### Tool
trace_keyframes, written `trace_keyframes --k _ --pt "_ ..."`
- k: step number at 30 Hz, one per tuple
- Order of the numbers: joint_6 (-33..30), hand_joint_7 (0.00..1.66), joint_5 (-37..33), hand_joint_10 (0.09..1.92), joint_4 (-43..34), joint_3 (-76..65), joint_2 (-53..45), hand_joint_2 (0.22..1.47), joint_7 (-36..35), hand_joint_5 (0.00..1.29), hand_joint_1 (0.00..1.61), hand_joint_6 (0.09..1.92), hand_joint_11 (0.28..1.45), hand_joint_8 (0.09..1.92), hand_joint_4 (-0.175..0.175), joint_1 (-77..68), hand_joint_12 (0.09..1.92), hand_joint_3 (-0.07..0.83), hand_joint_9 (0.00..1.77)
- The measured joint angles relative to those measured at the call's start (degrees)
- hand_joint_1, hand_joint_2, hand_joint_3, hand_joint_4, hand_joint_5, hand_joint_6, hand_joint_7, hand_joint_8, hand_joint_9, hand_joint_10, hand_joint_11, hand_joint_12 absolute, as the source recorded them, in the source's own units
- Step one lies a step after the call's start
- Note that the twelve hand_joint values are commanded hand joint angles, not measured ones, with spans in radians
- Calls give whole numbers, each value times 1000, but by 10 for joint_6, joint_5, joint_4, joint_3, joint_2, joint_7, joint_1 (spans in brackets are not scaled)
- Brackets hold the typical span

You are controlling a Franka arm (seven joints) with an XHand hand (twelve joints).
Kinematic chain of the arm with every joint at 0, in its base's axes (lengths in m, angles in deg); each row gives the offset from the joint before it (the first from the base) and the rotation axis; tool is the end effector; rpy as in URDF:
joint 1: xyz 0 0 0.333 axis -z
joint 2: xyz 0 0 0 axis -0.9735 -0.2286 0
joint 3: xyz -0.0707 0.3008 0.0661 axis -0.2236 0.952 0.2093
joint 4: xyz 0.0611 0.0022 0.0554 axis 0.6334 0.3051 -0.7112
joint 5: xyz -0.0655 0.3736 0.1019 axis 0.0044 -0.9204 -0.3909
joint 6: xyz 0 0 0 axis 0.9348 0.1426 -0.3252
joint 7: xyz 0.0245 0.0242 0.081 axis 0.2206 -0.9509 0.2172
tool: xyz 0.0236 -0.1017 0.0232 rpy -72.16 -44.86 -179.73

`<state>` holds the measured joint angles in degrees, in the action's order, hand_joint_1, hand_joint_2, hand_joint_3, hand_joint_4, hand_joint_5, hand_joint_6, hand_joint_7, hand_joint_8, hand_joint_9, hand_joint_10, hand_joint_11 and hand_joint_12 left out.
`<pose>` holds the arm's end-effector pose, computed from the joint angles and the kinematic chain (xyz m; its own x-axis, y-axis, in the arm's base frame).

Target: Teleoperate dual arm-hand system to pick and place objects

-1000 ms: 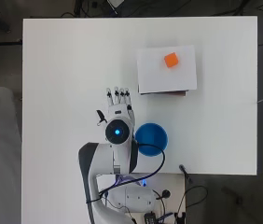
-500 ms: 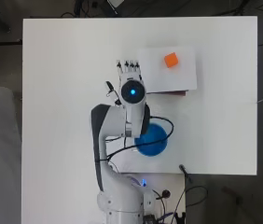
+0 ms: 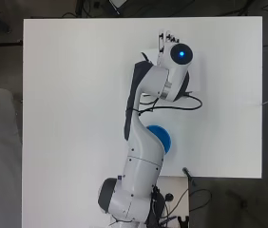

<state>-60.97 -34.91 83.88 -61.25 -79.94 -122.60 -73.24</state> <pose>0.5420 -0.1672 0.5327 0.7626 0.6460 0.0333 0.6459 -0.7577 -0.0938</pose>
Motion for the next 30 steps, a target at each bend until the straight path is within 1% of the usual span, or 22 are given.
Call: trace_keyframes --k 6,9,13,17,24,25,26,27,28,29,30 --pt "2 160 -40 87 -65 -25 -105 1011 -29 42 118 87 492 87 25 30 87 -6 370" --pt "5 163 -49 87 -80 -30 -141 1012 -39 31 107 87 484 87 16 42 87 -3 357" --pt "4 159 -57 87 -66 -33 -155 1009 -49 11 94 87 461 87 7 46 87 -3 328" --pt "-1 191 -55 87 -54 -33 -151 998 -54 24 81 87 456 87 2 49 87 -6 352" --pt "-19 240 -46 87 -14 -29 -169 1014 -62 38 132 87 444 87 0 53 87 1 380" --pt "-21 266 -46 87 -16 -29 -172 1008 -63 50 164 87 453 87 -2 54 87 0 401" --pt "-22 379 -47 87 -18 -29 -175 1090 -64 245 332 87 491 87 33 55 87 6 490" --pt "-22 568 -50 469 -20 -30 -179 1150 -67 459 656 504 578 491 34 57 366 4 700" --pt "-24 847 -57 1064 -19 -31 -184 1187 -73 598 889 1062 792 1088 85 60 915 2 1023" --pt "-30 1072 -66 1468 -16 -32 -189 1206 -80 681 1009 1461 961 1491 126 62 1320 1 1273" --pt "-39 1203 -74 1696 -9 -32 -191 1212 -88 729 1068 1688 1058 1717 151 63 1558 -1 1419"
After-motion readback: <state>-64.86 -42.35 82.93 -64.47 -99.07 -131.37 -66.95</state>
